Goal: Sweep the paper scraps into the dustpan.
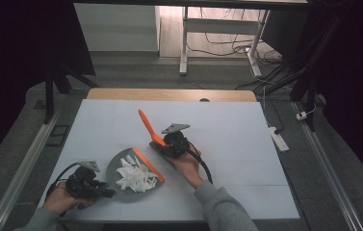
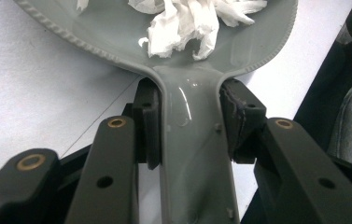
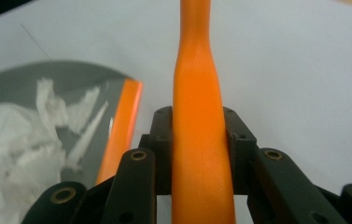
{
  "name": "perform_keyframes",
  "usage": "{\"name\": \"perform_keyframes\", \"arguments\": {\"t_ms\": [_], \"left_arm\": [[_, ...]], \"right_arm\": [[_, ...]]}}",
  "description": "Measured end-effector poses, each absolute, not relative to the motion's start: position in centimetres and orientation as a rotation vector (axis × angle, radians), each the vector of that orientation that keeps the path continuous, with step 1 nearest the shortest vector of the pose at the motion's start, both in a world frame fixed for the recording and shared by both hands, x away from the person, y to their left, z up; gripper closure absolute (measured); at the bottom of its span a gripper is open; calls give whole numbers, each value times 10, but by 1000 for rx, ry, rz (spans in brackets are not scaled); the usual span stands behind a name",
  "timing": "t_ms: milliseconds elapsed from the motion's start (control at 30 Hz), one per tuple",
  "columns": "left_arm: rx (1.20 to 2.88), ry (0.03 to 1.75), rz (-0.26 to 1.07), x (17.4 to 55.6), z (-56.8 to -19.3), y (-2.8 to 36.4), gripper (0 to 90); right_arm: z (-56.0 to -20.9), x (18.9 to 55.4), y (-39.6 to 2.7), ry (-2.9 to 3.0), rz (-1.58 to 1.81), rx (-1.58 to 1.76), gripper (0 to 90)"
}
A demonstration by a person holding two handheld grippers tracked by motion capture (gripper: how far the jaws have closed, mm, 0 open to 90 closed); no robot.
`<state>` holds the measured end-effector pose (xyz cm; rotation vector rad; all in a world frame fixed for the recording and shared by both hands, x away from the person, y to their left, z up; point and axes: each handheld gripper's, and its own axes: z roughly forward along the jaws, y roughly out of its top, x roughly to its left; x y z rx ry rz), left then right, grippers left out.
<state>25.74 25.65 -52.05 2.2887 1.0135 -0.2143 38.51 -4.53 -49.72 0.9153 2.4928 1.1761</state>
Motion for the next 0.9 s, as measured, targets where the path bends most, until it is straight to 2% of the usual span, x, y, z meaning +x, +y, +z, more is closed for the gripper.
{"name": "perform_keyframes", "arguments": {"t_ms": [133, 300, 467, 733, 900], "left_arm": [[2286, 1018, -213, 258, -521, 254, 614], [2283, 1020, -209, 258, -520, 252, 614], [2281, 1016, -211, 258, -521, 253, 614], [2263, 1021, -176, 256, -522, 252, 613], [2249, 1032, -143, 256, -522, 251, 613]], "right_arm": [[-498, 375, -46, 2517, 1211, 927, 698], [-500, 360, -27, 2585, 1245, 844, 698], [-488, 356, -28, 2556, 1346, 851, 698], [-458, 360, -80, 2406, 1419, 924, 698], [-452, 358, -114, 2352, 1440, 920, 699]]}}
